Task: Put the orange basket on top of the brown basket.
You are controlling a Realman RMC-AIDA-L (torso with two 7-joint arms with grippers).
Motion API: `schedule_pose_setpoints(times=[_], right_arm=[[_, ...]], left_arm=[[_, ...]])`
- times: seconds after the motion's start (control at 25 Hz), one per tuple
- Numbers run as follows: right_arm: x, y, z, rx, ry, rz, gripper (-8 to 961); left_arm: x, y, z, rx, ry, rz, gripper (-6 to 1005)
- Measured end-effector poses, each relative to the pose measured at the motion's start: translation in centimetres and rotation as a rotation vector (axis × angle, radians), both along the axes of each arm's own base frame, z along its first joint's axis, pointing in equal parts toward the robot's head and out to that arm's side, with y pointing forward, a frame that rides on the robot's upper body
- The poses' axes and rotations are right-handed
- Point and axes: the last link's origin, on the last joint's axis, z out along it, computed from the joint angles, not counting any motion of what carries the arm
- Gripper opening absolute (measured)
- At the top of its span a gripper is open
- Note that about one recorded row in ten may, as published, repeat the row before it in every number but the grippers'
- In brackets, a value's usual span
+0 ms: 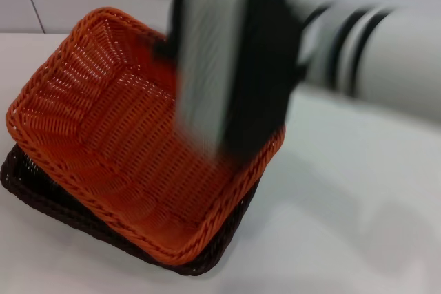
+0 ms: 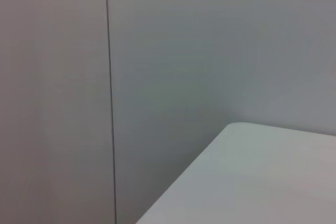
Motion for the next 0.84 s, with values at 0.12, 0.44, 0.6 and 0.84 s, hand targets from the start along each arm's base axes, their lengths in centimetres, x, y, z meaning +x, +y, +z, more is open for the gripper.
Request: schedule_pose_setpoints(times=[0.12,0.44,0.6,0.84], right_arm=[[2.8,3.1,4.4,0.146,0.270,-0.129,553],[16.9,2.2,9.2,0.412,0.898,-0.346,553],[22.8,-0.1,8.1,0.497,1.053,-0.334,553],[31.2,-3.1,8.3,0.778,1.288,-0.362,553]], left_arm=[[0.1,0.0,0.1,0.008,0.002,-0.007,801],[0.6,0.0,0.9,0.067,0.012,-0.050,801],[0.8,-0.2,1.2,0.101,0.001,-0.071,801],[1.1,-0.4,1.6,0.134,0.009,-0.100,801]])
